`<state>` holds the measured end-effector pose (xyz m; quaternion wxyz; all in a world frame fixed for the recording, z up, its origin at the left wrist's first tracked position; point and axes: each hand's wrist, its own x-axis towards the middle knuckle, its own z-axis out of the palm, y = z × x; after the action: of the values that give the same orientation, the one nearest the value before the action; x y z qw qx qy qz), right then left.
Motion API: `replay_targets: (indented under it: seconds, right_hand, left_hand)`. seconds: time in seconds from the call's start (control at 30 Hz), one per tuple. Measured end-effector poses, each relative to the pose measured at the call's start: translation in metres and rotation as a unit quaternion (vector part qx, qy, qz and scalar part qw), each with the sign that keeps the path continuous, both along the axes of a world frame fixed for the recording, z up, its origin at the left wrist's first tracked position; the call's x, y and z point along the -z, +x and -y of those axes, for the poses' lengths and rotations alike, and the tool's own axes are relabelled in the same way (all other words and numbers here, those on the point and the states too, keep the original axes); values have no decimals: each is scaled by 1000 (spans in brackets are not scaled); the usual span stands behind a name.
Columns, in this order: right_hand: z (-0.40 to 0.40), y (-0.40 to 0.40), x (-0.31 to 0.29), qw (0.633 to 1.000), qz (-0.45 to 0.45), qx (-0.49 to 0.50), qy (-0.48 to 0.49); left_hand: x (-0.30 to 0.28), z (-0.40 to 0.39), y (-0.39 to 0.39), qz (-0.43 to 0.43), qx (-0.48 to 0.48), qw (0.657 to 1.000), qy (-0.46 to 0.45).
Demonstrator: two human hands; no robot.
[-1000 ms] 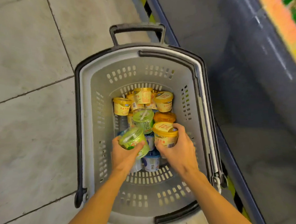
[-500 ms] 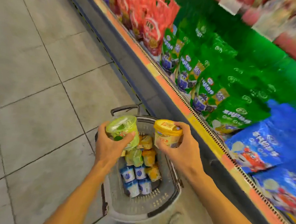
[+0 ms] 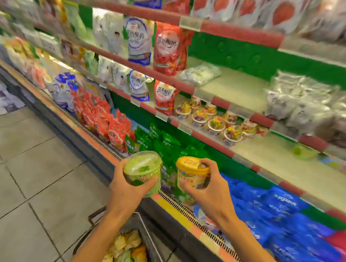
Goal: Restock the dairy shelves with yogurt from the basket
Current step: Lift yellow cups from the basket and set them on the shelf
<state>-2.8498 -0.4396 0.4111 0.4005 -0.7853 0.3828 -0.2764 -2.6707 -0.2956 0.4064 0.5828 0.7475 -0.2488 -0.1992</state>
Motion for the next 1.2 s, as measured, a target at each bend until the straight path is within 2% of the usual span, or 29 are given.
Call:
replay_targets:
  seconds: [0.13,0.2,0.37,0.43,0.5,0.53,0.6,0.8,1.03,1.2]
  right_hand:
    - [33,-28,-25,999,7,20,-25]
    - [62,-72,-41,998,9,52,-35]
    - [103,-127,-33,992,16,124,-6]
    - [111,-139,-25,990,19,138,8]
    - [127,-166,-9,980,21,195,26]
    - [128,-163,-9,982,21,185,38]
    - [142,-183,9,967,26,242,68]
    - [189,-191,45,947,17,301,112]
    - [259,-190,99,936,-8,334,115]
    - [309,-172,145,941,-12,322,103]
  left_hand:
    - [-24,38,-22,16,27,999,-7]
    - [-42,83,-56,25,59,998,-16]
    - [-39,156,-97,20,129,991,12]
    - [-29,175,-104,18,138,990,25]
    - [-16,216,-124,22,187,982,29]
    - [-13,216,-121,18,181,983,31]
    - [7,254,-136,13,232,972,39]
    - [50,323,-151,-14,285,957,54]
    - [92,396,-158,-2,306,952,27]
    - [139,437,-152,-4,278,961,-2]
